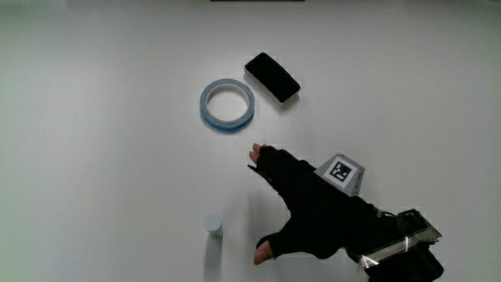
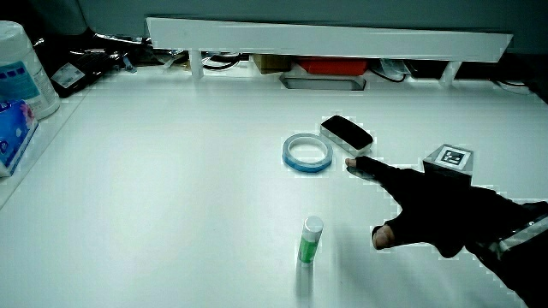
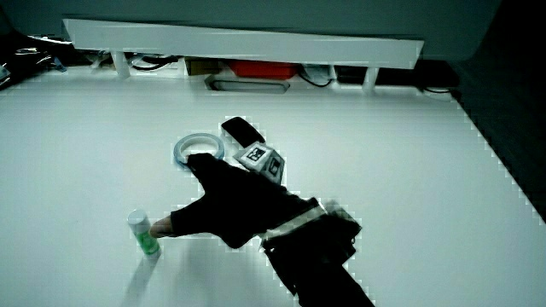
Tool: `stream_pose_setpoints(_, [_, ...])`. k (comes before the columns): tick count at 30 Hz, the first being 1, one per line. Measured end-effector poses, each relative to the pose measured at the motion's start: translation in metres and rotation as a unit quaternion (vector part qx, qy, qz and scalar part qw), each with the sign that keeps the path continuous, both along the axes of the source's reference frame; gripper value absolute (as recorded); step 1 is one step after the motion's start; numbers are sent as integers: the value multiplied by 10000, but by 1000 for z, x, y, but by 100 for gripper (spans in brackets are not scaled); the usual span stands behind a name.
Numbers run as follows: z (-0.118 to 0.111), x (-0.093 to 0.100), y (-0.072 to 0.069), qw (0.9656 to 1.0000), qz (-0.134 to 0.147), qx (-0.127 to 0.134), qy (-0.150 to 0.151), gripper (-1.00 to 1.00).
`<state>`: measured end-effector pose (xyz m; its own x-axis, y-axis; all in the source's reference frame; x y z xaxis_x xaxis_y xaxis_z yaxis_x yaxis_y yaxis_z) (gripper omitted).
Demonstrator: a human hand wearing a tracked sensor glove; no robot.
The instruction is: Pick glue stick
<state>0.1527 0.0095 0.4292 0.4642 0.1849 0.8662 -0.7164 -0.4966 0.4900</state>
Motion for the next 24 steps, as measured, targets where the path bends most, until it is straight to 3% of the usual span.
stream_pose_setpoints(6, [17, -17, 7, 9994, -221, 144, -218, 0])
stream_pose_setpoints(12, [28, -32, 14, 9991, -323, -51, -275, 0])
stream_pose_setpoints(13, [32, -35, 15, 9985, -319, -54, -431, 0])
stream_pose_setpoints(19, [45, -52, 24, 9978, -595, -55, -273, 0])
stream_pose_setpoints(23, [54, -64, 30, 9967, -702, -42, -405, 0])
stream_pose_setpoints(24, [55, -67, 31, 9965, -705, -161, -416, 0])
